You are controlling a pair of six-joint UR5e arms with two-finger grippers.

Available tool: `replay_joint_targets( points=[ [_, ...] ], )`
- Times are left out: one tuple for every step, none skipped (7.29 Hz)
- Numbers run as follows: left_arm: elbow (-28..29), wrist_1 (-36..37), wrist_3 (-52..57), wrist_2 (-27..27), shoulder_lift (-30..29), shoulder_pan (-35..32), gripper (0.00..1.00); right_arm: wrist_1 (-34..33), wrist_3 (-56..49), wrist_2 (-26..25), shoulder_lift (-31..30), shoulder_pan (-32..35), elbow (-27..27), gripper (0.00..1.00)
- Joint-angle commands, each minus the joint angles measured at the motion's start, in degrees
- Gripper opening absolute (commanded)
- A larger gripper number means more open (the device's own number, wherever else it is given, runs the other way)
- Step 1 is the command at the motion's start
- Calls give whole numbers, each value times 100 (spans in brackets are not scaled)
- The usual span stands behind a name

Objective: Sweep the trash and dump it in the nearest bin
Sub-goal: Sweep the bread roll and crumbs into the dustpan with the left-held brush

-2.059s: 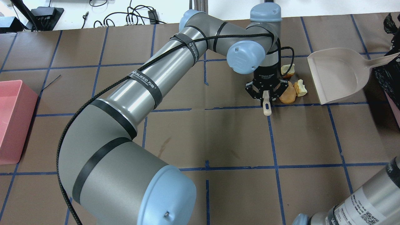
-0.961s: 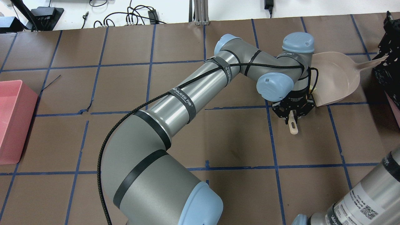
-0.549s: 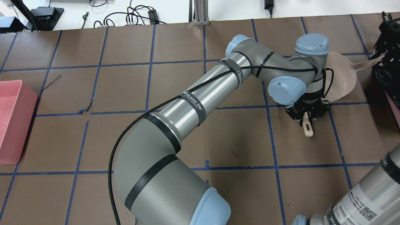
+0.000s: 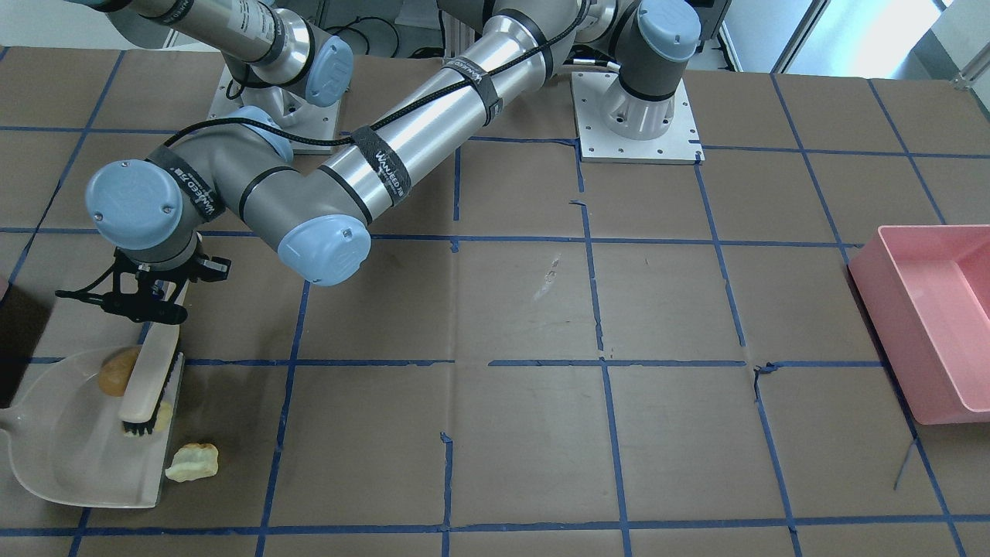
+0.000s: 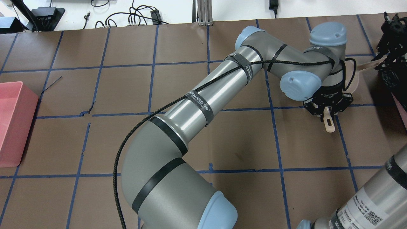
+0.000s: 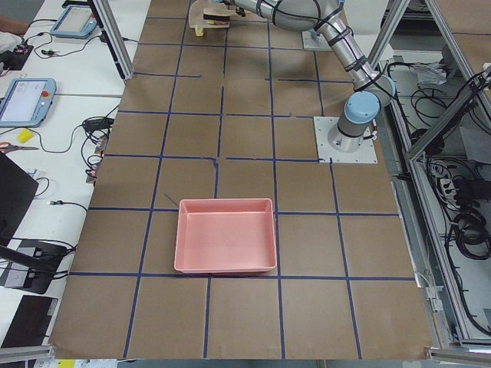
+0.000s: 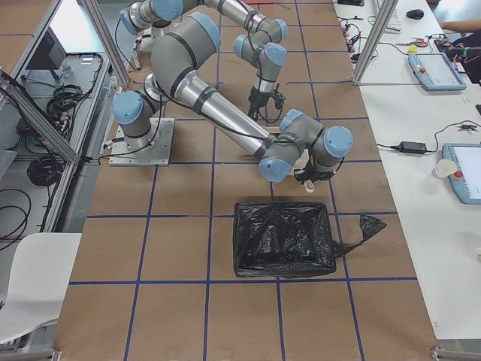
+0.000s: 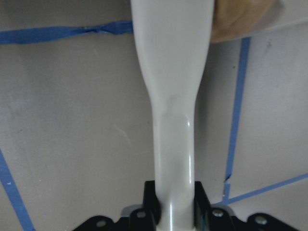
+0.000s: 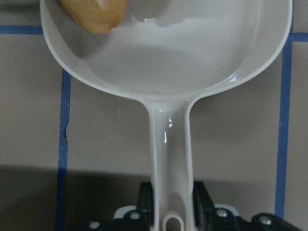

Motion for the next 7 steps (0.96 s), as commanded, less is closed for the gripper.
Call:
replay_joint_targets(
  points=[
    [313,-101,-148,-136,-32,-144,5,-4,11,0,3,7,1,0],
    [209,-372,-10,-31,55,-145,5,-13,98,9,-5,7,1,0],
    [-10,-462,444,283,178,-85,5,-13,195,17,3,7,1,0],
    [-360,-480,640,451,301,255,5,-66,387,26,12,7,10,0],
    [-616,-498,816,453,450,677,5,-75,589,26,12,15,10,0],
    [-827,-533,896,479,565,942,1,-84,713,44,-5,7,79,0],
    [-795,-490,897,471,479,1084,0,-127,1010,192,-40,7,132,0]
  ],
)
